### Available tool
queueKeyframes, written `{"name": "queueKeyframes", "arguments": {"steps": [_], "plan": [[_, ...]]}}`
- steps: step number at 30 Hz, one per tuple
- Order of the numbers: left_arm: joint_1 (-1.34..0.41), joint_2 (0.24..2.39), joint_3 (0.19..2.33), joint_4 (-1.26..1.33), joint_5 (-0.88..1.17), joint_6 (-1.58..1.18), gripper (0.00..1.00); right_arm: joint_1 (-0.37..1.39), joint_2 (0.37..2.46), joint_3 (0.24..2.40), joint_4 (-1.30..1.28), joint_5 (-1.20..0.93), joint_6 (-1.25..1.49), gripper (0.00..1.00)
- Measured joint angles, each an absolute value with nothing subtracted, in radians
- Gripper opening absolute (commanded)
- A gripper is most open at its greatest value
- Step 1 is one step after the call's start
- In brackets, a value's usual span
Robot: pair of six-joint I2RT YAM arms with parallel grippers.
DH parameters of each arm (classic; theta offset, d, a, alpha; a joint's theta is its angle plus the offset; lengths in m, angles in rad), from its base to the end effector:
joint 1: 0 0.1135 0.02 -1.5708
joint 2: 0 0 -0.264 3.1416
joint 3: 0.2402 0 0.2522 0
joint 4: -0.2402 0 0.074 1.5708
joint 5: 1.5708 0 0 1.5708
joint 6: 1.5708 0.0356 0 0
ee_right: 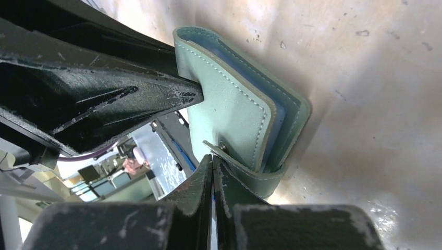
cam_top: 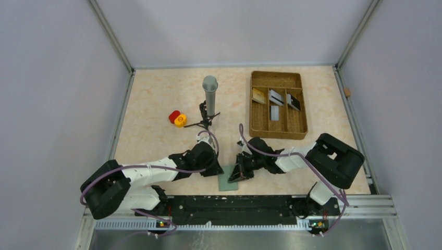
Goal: Put the credit cards into the card holder
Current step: Close the card holder at the center of the board.
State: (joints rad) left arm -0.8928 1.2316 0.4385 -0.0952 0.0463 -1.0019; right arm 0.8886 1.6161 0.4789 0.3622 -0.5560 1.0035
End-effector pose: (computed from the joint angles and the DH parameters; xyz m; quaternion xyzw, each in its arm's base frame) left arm 0.1341 -0.1692 0.1450 -0.0436 0.9411 -0.2844 0.1776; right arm 0.1517 0.2166 0.1072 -0.0553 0.8911 0.4502 0.0127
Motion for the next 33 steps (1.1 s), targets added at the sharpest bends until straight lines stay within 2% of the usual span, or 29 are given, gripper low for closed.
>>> {"name": "queueKeyframes", "arguments": {"steps": [17, 33], "plan": [[-0.885, 1.227, 0.398, 0.033, 0.103, -0.796, 0.26, 0.81, 1.764, 0.724, -0.049, -0.748, 0.934, 0.0], [-0.87, 1.253, 0.34, 0.22, 0.146, -0.73, 0.26, 0.807, 1.854, 0.971, -0.479, -0.655, 0.884, 0.0]]}}
